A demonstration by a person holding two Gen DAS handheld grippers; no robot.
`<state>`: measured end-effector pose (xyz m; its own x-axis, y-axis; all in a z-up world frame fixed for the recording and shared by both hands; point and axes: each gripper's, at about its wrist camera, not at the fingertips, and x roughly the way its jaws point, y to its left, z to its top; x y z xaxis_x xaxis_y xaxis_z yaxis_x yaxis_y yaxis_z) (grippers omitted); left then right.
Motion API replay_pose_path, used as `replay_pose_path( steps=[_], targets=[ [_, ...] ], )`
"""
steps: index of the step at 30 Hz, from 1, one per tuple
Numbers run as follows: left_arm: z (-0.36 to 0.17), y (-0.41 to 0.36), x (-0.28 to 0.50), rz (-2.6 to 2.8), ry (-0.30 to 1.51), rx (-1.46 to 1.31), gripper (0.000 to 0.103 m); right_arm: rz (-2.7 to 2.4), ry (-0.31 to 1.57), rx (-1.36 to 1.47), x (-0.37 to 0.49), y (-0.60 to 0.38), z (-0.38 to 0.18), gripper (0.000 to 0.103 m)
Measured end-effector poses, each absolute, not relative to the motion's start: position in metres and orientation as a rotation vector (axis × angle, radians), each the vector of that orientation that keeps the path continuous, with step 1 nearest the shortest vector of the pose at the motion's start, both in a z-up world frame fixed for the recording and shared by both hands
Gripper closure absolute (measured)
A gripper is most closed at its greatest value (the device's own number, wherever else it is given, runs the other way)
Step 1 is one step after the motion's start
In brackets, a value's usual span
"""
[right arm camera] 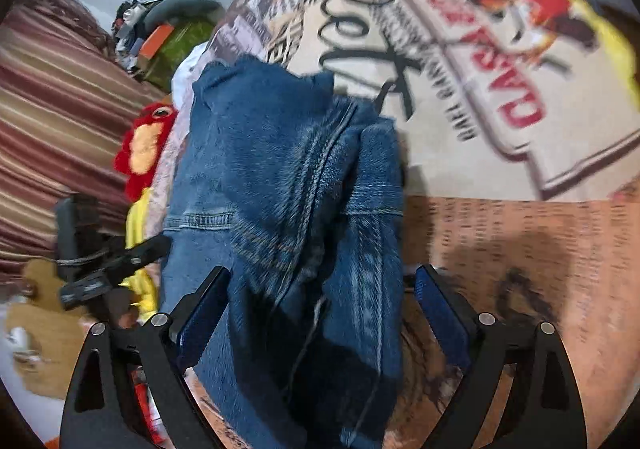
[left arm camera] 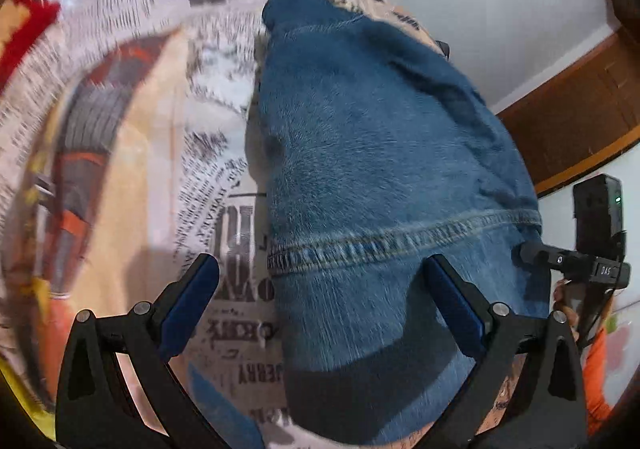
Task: Fold large clothes
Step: 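Grasp the folded denim bundle with the right tool while the left tool grasps its other end, then lift the denim bundle with both tools and carry it toward the yellow blanket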
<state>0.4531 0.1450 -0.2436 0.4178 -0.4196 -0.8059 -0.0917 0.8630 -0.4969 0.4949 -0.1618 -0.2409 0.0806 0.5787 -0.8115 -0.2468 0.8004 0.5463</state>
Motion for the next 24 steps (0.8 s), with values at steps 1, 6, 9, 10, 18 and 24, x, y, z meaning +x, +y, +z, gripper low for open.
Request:
replay_pose_path(
  steps=[1,6,9,10,18,24],
  targets=[
    [-0.248,0.146,0.457,-0.23,1.143,-0.54,0.0,0.638,1.369,0.313,0.498,-0.161,-0.245,0.012],
    [-0.272,0.144,0.473,-0.304,1.195,-0.675,0.0,0.667,1.402,0.379,0.518,-0.147,-0.272,0.012],
    [-0.277,0.143,0.479,-0.33,1.202,-0.703,0.0,0.686,1.394,0.367,0.522,-0.134,-0.276,0.013],
    [-0.277,0.143,0.482,-0.334,1.199,-0.706,0.0,0.689,1.389,0.355,0.521,-0.131,-0.275,0.016],
    [-0.262,0.131,0.486,-0.331,1.156,-0.677,0.025,0.675,1.353,0.33,0.514,-0.13,-0.257,0.043],
    [-0.227,0.135,0.466,-0.342,1.09,-0.605,0.041,0.7,1.293,0.267,0.498,-0.117,-0.218,0.056]
  ],
)
